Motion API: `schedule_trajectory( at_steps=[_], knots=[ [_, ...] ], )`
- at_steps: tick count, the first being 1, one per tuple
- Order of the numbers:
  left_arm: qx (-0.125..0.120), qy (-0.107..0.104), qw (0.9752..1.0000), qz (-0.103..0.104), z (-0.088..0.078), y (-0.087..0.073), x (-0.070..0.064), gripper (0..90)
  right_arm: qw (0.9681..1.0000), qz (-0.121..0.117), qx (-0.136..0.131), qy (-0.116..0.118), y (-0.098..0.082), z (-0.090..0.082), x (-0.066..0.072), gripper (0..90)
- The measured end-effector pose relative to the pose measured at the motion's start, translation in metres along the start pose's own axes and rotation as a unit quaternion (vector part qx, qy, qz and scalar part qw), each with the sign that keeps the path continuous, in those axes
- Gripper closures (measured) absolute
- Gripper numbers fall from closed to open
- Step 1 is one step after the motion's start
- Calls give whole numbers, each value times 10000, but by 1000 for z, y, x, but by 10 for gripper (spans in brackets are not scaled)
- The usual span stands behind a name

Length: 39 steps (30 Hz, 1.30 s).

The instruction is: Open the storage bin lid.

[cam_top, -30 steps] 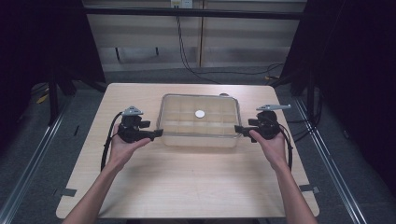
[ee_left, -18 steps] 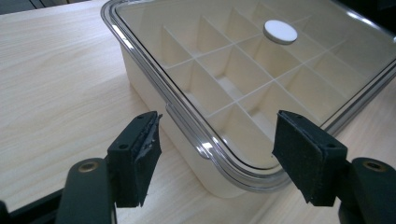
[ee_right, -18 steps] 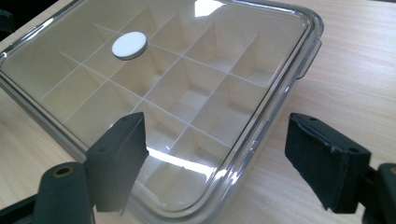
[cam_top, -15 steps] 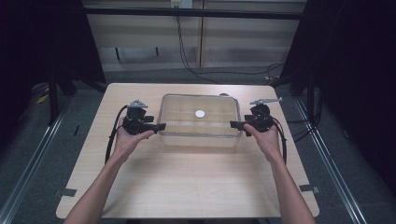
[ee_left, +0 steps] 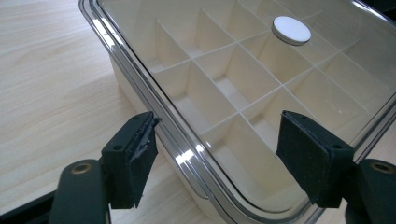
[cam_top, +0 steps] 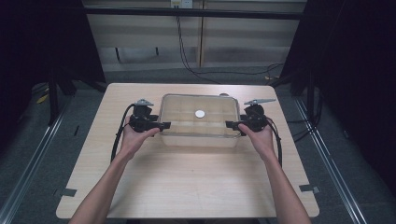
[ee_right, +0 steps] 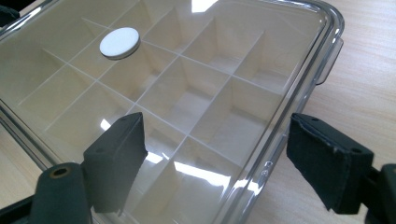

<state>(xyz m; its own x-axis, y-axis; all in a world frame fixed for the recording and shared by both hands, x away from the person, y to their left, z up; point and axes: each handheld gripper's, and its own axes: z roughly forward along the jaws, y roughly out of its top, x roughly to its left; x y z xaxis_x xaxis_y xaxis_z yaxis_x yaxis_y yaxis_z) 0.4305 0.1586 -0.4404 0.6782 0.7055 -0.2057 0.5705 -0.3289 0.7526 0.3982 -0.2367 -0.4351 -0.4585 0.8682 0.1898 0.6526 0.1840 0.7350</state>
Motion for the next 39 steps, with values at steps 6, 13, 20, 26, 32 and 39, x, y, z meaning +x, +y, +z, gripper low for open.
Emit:
schedule_trajectory(
  at_steps=[6, 13, 20, 26, 32, 39],
  knots=[
    [80, -102, 9999, 54, 3, 2, 2, 249, 9996, 213, 182, 51, 0, 8, -8, 167],
    [89, -119, 9999, -14, 5, 4, 5, 228, 9993, 310, 220, 40, 1, 14, -7, 129],
    [183, -190, 9996, -127, 13, 8, 6, 180, 9986, 475, 211, 82, 3, 23, -9, 94],
    [241, -407, 9987, -209, 19, 10, 11, 160, 9985, 522, 129, 67, 3, 28, -10, 82],
    [174, -306, 9990, -290, 19, 10, 10, 201, 9984, 559, 21, 24, 2, 29, -9, 78],
    [0, -230, 9994, -252, 15, 7, 11, 255, 9980, 563, -286, -42, -4, 30, -8, 88]
  ],
)
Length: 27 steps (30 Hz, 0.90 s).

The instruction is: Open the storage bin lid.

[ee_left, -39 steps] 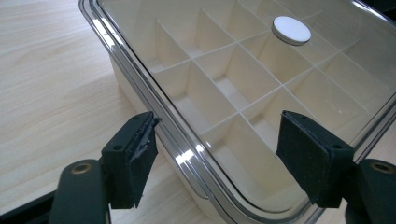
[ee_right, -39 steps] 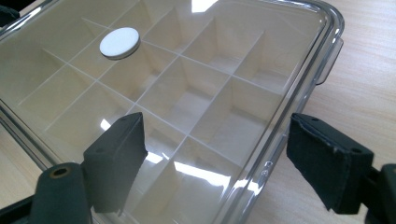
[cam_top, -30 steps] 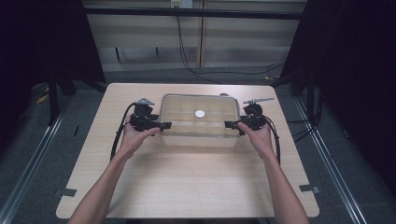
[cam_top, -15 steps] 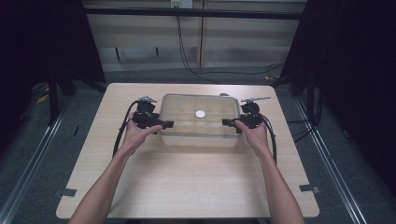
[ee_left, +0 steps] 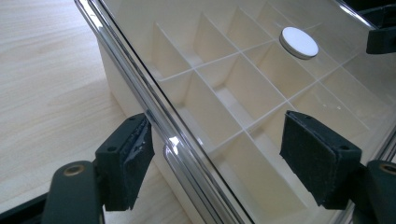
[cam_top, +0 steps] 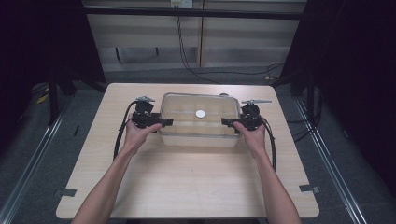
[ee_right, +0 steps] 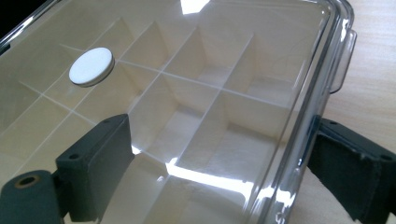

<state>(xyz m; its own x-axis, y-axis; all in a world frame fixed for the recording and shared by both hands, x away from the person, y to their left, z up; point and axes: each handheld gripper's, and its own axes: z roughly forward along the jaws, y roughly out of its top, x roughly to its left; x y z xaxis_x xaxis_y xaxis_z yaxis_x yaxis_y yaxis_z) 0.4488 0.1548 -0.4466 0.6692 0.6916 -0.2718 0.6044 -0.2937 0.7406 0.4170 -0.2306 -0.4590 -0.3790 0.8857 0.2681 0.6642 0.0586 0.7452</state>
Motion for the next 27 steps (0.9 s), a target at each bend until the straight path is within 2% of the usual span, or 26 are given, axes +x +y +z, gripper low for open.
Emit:
schedule_trajectory(
  at_steps=[3, 4, 9, 14, 18, 23, 27],
  knots=[
    [-68, 69, 10000, -7, -1, 0, -3, 263, 10000, -1, -22, -44, 1, -1, 0, 98],
    [-45, 82, 9999, 59, -2, 0, -2, 273, 10000, 5, -39, -40, 1, -1, 0, 103],
    [-165, 40, 9999, -10, -4, -3, -1, 308, 9997, -21, -184, -163, 1, -4, 0, 150],
    [-248, 135, 9996, 86, -7, -1, -3, 344, 9995, -72, -266, -150, 3, -9, 1, 170],
    [-310, 114, 9994, 103, -11, -1, -2, 394, 9992, 22, -373, -110, 4, -12, 0, 230],
    [-443, 120, 9989, 126, -14, -2, -3, 434, 9961, 376, -741, 299, 2, -23, -11, 330],
    [-497, 124, 9986, 156, -18, 0, -3, 487, 9955, 394, -800, 331, 3, -30, -13, 399]
  ],
)
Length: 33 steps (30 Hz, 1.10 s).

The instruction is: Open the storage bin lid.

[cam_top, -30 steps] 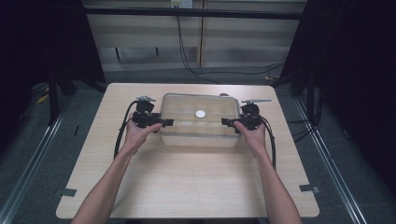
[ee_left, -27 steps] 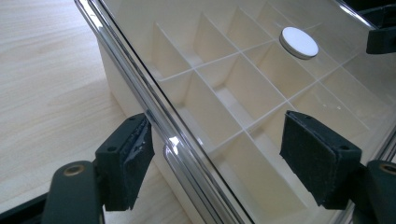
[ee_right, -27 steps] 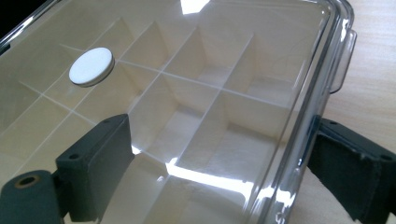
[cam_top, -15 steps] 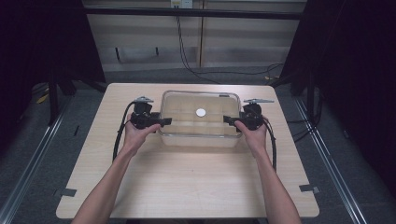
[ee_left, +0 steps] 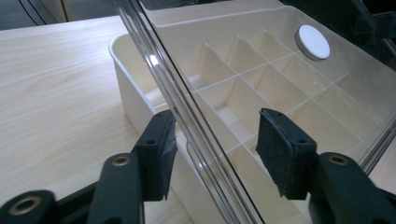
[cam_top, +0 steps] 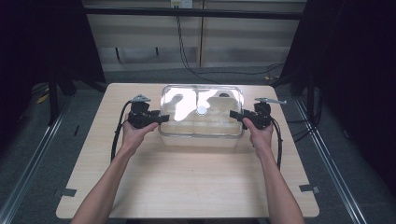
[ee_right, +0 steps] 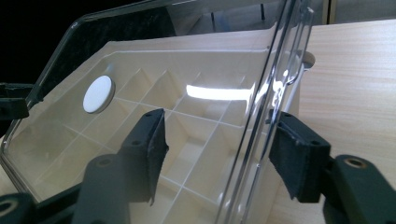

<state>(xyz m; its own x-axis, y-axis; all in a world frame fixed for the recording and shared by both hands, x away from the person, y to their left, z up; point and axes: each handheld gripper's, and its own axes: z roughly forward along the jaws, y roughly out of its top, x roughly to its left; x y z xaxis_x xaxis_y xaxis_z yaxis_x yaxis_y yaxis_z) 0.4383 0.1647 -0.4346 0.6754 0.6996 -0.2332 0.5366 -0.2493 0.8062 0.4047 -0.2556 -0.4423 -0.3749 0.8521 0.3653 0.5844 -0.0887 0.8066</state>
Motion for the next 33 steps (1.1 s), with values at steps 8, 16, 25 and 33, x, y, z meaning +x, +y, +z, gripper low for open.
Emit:
schedule_trajectory(
  at_steps=[8, 16, 25, 33],
  knots=[
    [-127, 1, 9999, 13, -7, 2, -1, 555, 10000, -4, -60, -76, 3, -8, 1, 515],
    [-216, -8, 9997, 97, -17, 5, -3, 631, 9998, 69, -169, 13, 7, -17, 2, 582],
    [-327, -37, 9992, 224, -30, 7, -7, 707, 9995, 123, -281, 79, 11, -30, 8, 635],
    [-414, -70, 9987, 288, -38, 7, -11, 733, 9991, 193, -344, 176, 11, -41, 12, 672]
  ],
)
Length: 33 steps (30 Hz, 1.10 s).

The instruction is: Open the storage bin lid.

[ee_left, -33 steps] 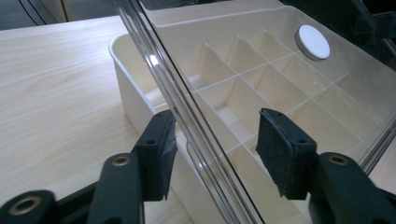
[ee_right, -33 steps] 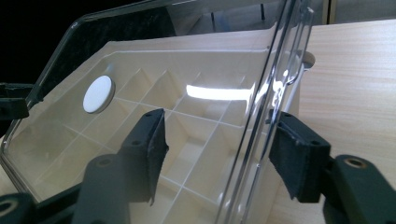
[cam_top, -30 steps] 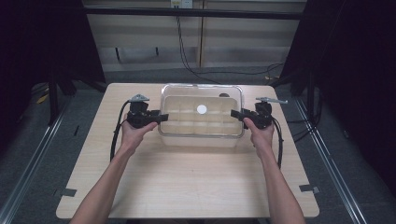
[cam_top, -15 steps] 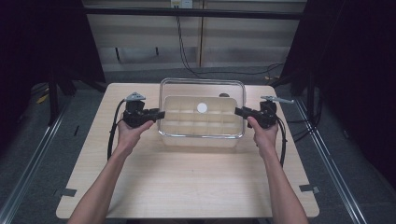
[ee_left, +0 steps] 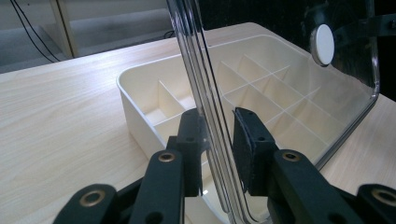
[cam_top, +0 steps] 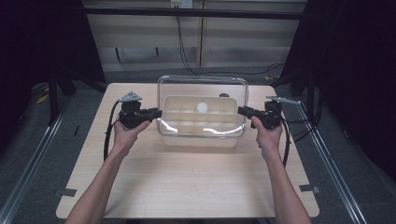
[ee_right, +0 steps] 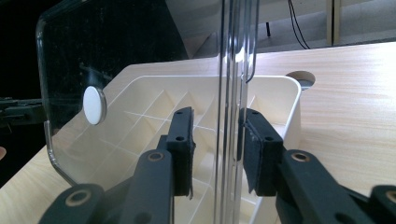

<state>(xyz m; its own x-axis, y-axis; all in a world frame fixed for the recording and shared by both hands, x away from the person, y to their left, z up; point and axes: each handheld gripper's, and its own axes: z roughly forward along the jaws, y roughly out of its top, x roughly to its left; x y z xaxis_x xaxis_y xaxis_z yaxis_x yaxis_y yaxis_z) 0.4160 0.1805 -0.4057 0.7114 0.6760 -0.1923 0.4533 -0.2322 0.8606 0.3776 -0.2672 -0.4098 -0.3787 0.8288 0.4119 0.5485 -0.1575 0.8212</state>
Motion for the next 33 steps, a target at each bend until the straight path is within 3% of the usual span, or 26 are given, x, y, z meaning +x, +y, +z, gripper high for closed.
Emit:
schedule_trajectory(
  at_steps=[13, 17, 22, 28, 33],
  knots=[
    [-122, -115, 9998, -54, -10, -2, 0, 756, 10000, -43, -10, 53, 1, -6, 9, 681],
    [-81, -72, 9999, 32, -14, -2, -2, 757, 9999, -32, -39, 110, 0, -8, 10, 683],
    [-90, -42, 10000, -12, -15, -2, -3, 758, 9999, -58, -46, 109, -1, -10, 13, 684],
    [25, 53, 9997, 219, -17, -6, -10, 748, 9998, -38, -58, 176, -5, -14, 14, 689],
    [-42, -73, 9999, 99, -19, -12, -11, 752, 9999, -58, -62, 151, -8, -19, 16, 689]
  ],
)
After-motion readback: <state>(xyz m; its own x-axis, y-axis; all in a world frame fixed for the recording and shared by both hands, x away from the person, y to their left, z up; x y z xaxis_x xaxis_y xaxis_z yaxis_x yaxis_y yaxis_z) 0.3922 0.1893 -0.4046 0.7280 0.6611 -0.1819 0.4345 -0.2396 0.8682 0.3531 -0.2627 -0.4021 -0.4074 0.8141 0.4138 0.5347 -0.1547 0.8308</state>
